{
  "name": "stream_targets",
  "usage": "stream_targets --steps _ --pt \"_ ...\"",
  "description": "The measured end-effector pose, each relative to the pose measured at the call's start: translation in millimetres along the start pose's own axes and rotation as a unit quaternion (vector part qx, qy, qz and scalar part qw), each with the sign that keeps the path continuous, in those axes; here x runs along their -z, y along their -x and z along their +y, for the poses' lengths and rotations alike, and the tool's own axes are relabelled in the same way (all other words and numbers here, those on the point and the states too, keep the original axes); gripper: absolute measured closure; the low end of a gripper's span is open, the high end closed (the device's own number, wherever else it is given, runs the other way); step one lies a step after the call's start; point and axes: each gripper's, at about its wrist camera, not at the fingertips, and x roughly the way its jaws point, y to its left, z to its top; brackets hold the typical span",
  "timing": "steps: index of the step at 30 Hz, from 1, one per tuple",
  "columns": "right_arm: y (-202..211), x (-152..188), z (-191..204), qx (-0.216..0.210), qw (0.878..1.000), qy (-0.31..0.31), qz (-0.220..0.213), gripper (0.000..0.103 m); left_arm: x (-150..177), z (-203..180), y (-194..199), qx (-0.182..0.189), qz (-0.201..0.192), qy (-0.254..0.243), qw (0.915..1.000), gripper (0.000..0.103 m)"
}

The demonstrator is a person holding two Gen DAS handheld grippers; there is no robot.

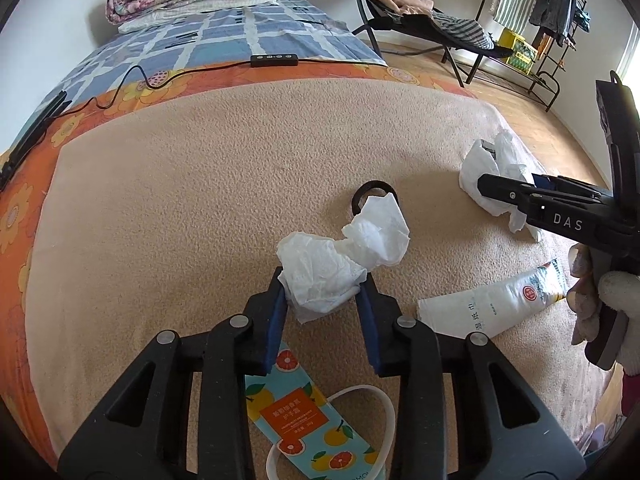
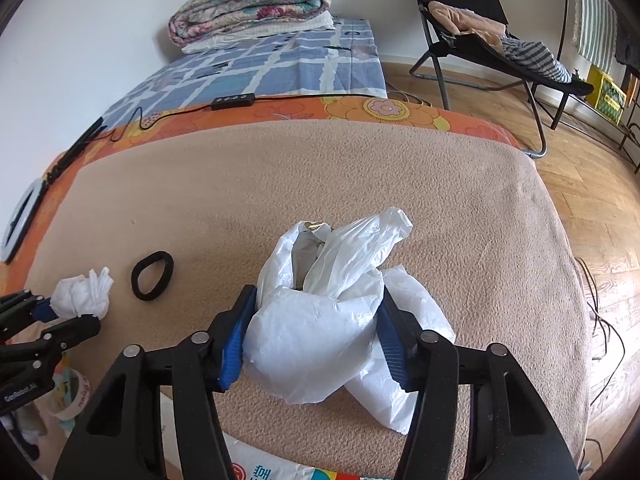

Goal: Collect trash
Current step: 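Grasp the crumpled tissue with the left tool while the right tool grasps the plastic bag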

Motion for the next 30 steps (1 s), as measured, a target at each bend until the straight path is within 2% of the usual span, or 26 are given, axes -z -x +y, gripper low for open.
stream_targets --steps 3,11,20,30 --pt "6 0 1 0.003 1.000 0.005 -0.009 0.057 0 1 5 0.002 -0.005 0.004 1.0000 0.070" --pt "38 -8 4 -0.012 0.999 0.001 -0.045 0.058 0 -6 33 0.007 -0.021 0.005 0.9998 0.070" --pt "90 -1 25 -0.032 0.997 0.021 -0.066 0.058 9 -24 92 0.010 -0.043 -0.008 0.9990 0.070" --pt "163 25 58 -0.045 0.993 0.066 -0.089 0.058 39 -43 160 0.017 -0.063 -0.017 0.9978 0.070"
